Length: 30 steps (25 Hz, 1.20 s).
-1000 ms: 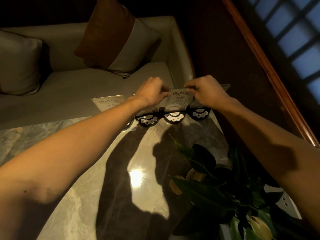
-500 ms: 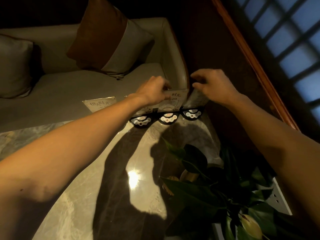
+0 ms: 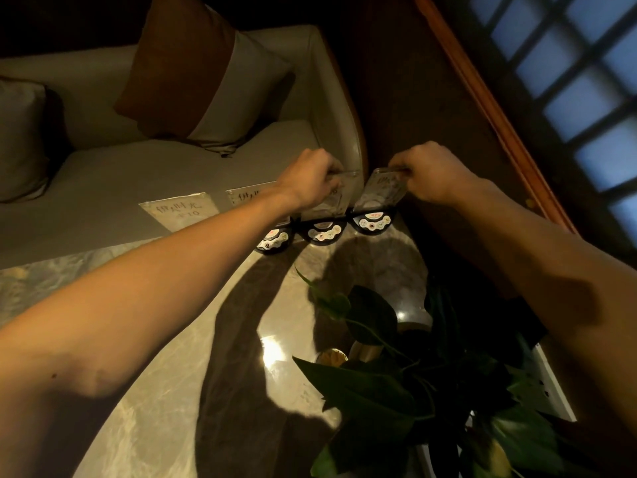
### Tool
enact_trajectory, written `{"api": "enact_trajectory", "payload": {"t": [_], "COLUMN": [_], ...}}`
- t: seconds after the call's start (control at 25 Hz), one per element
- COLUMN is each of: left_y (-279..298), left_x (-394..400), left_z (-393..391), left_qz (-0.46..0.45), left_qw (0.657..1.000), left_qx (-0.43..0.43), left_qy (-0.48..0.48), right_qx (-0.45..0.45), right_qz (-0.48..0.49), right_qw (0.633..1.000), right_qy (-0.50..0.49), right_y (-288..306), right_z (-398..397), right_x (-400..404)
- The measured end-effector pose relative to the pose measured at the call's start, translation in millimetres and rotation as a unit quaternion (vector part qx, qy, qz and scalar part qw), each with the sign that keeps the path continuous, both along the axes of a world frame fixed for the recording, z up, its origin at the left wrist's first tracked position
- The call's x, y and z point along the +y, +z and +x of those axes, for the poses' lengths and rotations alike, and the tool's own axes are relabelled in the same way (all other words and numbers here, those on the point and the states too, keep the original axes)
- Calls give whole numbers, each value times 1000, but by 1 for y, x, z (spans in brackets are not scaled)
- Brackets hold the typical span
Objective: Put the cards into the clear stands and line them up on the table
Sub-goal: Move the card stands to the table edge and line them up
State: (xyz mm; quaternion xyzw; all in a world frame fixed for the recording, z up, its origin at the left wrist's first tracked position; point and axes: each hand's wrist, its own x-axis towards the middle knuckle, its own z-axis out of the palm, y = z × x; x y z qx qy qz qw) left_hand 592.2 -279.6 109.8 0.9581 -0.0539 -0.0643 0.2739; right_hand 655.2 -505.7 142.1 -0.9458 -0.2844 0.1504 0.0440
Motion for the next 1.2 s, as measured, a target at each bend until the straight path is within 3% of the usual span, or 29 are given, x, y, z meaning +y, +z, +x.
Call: {"api": "enact_trajectory", "payload": {"t": [1.2], "left_y": [-4], "left_x": [2], "left_z": [0], "left_qz": [-18], "left_qw": [1000], "left_qx": [-10], "left_qy": [-3], "right_qx": [20], "right_qz": [-7], "right_qw": [1000], "right_qy": [1], "right_y": [0], "right_z": [6], "right_x": [1]}}
